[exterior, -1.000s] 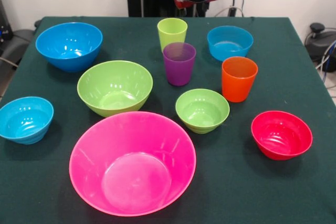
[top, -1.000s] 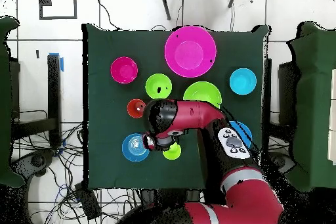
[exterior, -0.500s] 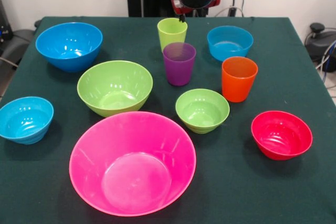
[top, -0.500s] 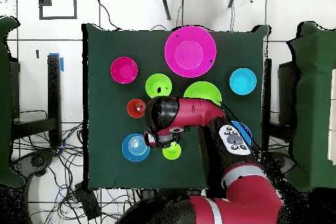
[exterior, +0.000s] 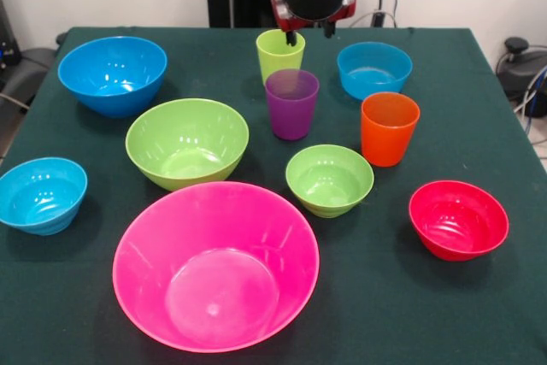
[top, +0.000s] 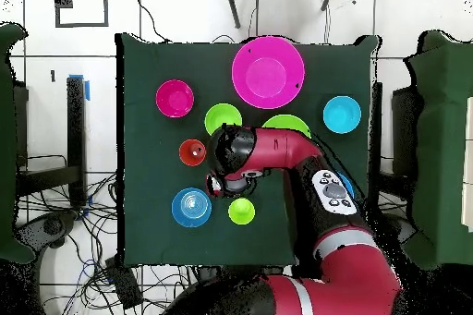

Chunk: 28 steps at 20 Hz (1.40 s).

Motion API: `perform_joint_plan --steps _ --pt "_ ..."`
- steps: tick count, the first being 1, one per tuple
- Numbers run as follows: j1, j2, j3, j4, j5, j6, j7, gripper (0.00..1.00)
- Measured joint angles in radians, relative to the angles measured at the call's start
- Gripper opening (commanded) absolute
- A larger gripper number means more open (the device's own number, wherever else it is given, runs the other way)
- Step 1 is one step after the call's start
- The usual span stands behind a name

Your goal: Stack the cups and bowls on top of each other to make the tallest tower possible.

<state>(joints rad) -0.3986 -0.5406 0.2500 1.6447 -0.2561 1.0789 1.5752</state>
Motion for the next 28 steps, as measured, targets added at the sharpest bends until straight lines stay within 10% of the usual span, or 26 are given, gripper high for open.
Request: perform_joint_plan --steps 28 --pt "-0.005 -0.063 0.000 -0.016 0.000 0.026 0.000 1.00"
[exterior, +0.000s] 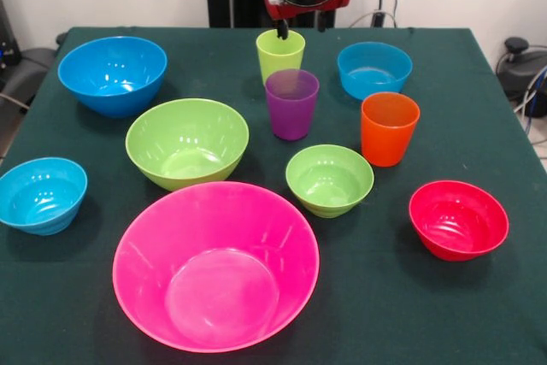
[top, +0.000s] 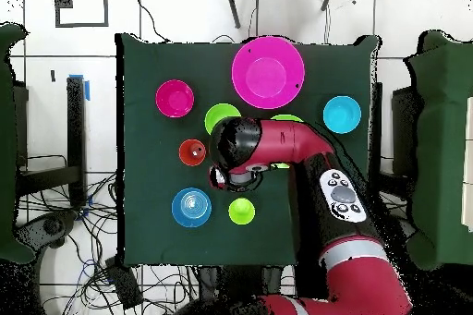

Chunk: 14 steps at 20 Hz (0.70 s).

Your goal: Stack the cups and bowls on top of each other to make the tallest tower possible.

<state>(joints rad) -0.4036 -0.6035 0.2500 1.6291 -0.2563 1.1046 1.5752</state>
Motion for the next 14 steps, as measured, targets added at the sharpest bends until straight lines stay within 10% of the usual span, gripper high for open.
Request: perform_joint_plan --steps 14 --pt "-0.018 -0.022 0.000 0.059 0.000 0.000 0.000 1.00"
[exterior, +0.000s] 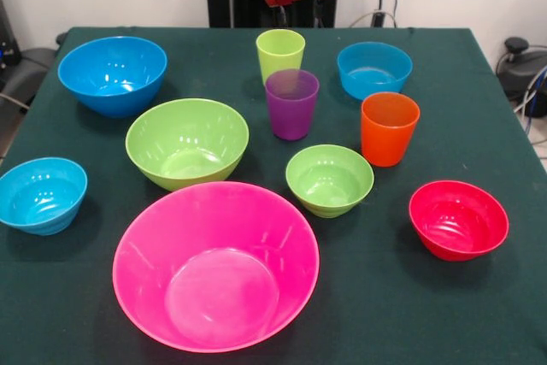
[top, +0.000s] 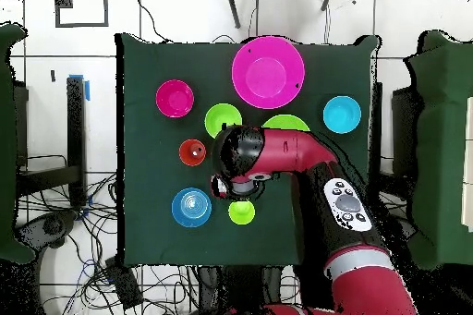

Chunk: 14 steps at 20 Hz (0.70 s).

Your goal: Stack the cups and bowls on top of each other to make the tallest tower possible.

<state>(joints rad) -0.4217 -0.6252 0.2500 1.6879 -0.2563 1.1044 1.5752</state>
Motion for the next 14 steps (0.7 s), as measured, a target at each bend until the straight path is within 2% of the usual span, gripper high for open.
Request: perform_joint_plan --steps 14 --pt "-0.007 -0.001 0.000 0.061 0.000 -0.078 0.000 1.00"
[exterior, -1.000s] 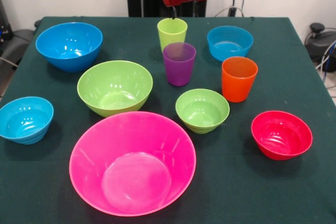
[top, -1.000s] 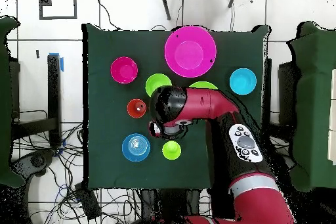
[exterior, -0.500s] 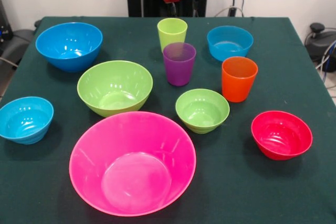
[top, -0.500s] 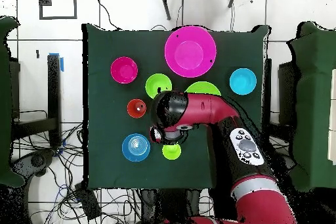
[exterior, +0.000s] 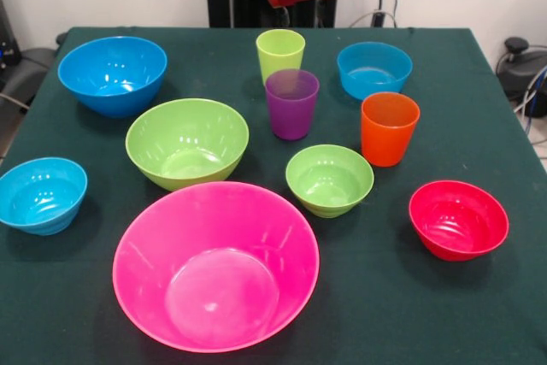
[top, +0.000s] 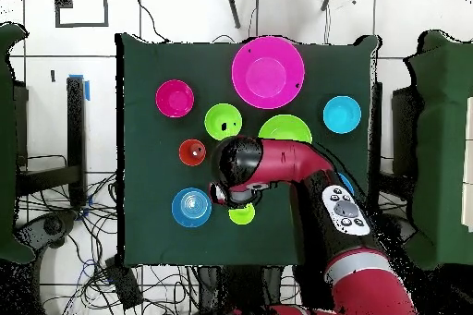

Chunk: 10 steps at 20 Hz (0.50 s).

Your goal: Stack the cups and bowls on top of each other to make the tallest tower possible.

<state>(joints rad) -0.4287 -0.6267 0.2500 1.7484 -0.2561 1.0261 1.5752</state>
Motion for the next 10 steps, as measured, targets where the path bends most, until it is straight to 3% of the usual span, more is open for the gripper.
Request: perform_joint_plan --steps 10 --pt "0.000 0.000 0.000 0.002 0.000 -0.005 0.000 1.00"
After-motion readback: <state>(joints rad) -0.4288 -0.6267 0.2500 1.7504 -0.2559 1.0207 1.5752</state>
